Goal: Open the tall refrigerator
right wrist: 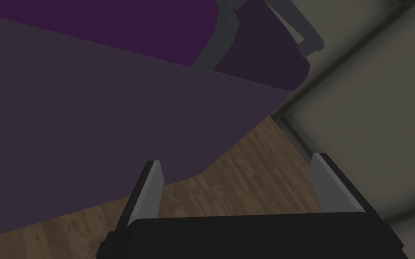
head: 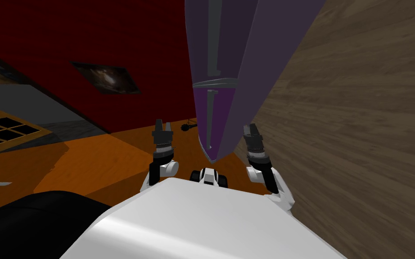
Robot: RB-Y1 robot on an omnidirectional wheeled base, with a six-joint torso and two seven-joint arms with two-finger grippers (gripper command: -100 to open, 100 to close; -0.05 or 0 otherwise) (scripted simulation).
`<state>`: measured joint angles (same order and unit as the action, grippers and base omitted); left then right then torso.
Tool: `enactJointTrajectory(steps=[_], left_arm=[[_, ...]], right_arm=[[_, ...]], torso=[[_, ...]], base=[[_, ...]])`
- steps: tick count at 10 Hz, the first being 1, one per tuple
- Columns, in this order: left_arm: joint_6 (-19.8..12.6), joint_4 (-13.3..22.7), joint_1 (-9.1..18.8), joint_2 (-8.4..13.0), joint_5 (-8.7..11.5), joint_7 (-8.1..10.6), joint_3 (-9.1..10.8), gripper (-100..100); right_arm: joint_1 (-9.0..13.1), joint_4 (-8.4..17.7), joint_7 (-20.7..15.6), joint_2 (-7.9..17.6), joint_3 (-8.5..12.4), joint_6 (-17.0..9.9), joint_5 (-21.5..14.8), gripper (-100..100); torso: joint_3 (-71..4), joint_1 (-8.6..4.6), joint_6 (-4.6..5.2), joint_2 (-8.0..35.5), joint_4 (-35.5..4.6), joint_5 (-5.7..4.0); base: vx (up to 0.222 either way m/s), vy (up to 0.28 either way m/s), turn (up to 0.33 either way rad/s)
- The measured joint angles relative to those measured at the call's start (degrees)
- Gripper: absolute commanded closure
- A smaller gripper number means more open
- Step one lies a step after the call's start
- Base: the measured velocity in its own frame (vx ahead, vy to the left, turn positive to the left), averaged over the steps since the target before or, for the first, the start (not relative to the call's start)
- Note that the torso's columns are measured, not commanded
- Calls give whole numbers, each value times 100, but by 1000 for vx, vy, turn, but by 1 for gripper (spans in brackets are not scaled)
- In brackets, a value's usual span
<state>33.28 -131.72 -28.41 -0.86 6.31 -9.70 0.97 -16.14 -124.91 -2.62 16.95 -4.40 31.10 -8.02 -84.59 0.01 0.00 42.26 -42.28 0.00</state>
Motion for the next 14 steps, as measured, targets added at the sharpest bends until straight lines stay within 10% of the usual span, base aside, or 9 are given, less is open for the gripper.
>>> enactJointTrajectory(steps=[14], left_arm=[[0, 0, 0, 0, 0, 0, 0, 0]], right_arm=[[2175, 515, -1297, 1742, -232, -883, -2007, -100]], torso=[[3, -5, 0, 4, -1, -1]], base=[[20, 70, -27]])
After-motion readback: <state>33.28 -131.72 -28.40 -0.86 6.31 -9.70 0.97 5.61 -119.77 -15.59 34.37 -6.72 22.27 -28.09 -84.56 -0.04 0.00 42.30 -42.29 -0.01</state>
